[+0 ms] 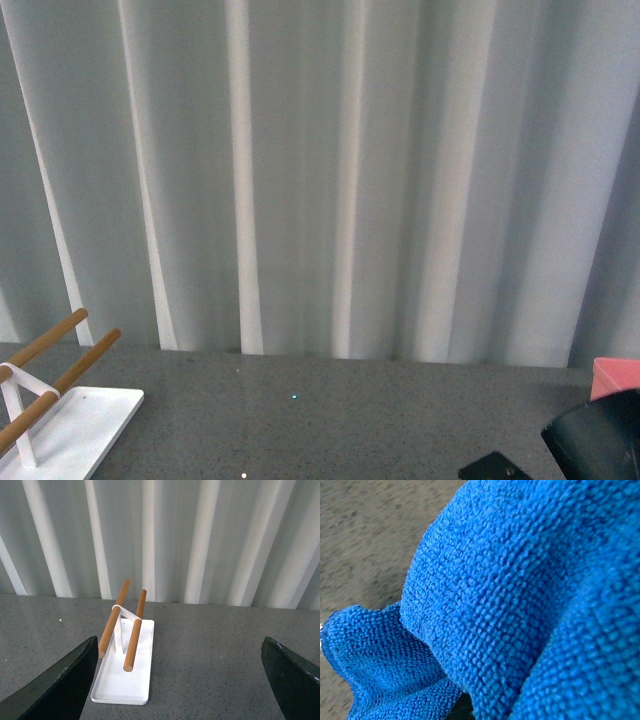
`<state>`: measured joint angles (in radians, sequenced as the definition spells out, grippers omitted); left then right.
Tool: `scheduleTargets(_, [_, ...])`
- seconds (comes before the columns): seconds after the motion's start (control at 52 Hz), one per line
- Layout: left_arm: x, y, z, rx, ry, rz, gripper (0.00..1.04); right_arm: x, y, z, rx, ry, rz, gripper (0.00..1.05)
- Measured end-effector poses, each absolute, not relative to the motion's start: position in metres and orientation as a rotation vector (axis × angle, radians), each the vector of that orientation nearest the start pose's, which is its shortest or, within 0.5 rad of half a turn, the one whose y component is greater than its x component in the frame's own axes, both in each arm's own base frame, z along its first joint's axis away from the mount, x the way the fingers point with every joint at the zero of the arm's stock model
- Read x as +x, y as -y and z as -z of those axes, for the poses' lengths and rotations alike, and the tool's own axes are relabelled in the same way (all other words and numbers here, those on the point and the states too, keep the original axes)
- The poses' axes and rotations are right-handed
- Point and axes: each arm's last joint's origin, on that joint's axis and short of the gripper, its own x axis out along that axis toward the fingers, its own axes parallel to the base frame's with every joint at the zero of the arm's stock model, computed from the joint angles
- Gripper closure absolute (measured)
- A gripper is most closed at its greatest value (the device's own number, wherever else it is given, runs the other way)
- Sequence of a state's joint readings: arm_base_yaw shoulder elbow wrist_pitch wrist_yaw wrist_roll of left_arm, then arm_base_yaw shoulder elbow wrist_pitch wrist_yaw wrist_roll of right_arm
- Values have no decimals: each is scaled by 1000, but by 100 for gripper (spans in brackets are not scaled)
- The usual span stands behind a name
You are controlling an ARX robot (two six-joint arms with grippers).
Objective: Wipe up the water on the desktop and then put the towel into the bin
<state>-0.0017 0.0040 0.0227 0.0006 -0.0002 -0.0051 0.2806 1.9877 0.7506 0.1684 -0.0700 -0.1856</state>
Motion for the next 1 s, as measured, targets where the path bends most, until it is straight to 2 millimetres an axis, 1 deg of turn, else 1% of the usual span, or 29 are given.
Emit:
scheduleTargets(0.115, [97,0,-171,-5,19,2,7,322,-89,-49,-315,-1030,-361,99])
scheduleTargets(0.173, [97,0,-171,-5,19,2,7,330,-91,-49,-334,-1023,-349,99])
scheduleTargets(0.25, [97,0,-171,-5,19,2,7,349,-103,-52,-369,-1001,-339,99])
scheduleTargets(0.269, [97,0,-171,-5,19,2,7,350,-105,-53,-371,-996,-340,99])
scheduleTargets(0.288, [97,0,-171,-5,19,2,7,355,-111,-54,-377,-991,-348,99])
scheduleTargets(0.385, [97,0,-171,-5,19,2,7,364,-127,-58,-386,-967,-374,99])
scheduleTargets(0.462, [97,0,-171,-5,19,2,7,369,-146,-64,-390,-942,-408,99])
scheduleTargets(0.558, [97,0,-171,-5,19,2,7,368,-167,-68,-388,-925,-450,99])
scheduleTargets(0.635, [97,0,-171,-5,19,2,7,364,-184,-70,-390,-914,-492,99])
scheduleTargets(0.731, [97,0,-171,-5,19,2,7,350,-208,-69,-397,-915,-552,99])
scheduleTargets(0.788, [97,0,-171,-5,19,2,7,343,-217,-67,-393,-919,-585,99])
scheduleTargets(0.904, [97,0,-171,-5,19,2,7,328,-224,-63,-375,-937,-625,99])
scheduleTargets(1.0, [97,0,-171,-5,19,2,7,314,-222,-59,-359,-954,-636,99])
